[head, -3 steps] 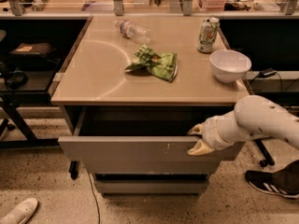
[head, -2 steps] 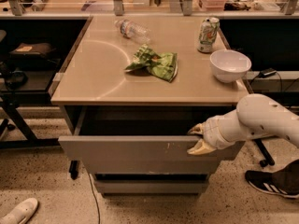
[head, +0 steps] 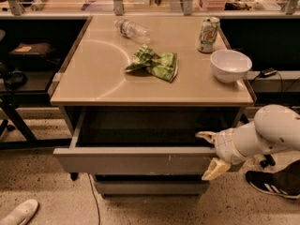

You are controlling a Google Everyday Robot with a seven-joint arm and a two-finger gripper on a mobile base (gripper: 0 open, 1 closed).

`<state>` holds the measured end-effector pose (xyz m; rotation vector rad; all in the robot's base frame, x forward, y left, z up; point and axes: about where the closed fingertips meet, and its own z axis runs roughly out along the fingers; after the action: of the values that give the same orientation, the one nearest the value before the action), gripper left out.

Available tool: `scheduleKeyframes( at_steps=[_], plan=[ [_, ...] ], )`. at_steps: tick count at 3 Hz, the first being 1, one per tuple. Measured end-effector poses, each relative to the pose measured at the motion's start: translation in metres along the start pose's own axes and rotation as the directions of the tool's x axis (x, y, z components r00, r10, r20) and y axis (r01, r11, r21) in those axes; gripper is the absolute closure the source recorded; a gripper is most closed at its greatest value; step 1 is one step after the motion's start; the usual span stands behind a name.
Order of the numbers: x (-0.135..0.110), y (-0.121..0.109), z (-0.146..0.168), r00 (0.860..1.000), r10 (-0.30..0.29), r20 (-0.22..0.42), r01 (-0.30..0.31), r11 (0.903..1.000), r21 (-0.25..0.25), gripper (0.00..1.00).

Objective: Open top drawer

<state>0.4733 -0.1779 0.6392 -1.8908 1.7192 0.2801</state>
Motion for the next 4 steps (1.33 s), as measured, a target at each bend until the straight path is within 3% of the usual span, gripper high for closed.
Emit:
scheduleKeyframes(
  at_steps=[2,3,4],
  plan=[
    [0.003,0.084,-0.033,1.0,0.004,-0.011,-0.004,0.9995,-0.032,0.67],
    [0.003,0.084,-0.033,1.0,0.004,-0.011,-0.004,0.9995,-0.032,0.9],
    [0.003,0.084,-0.033,1.0,0.004,-0.011,-0.004,0.9995,-0.032,0.84]
  ],
)
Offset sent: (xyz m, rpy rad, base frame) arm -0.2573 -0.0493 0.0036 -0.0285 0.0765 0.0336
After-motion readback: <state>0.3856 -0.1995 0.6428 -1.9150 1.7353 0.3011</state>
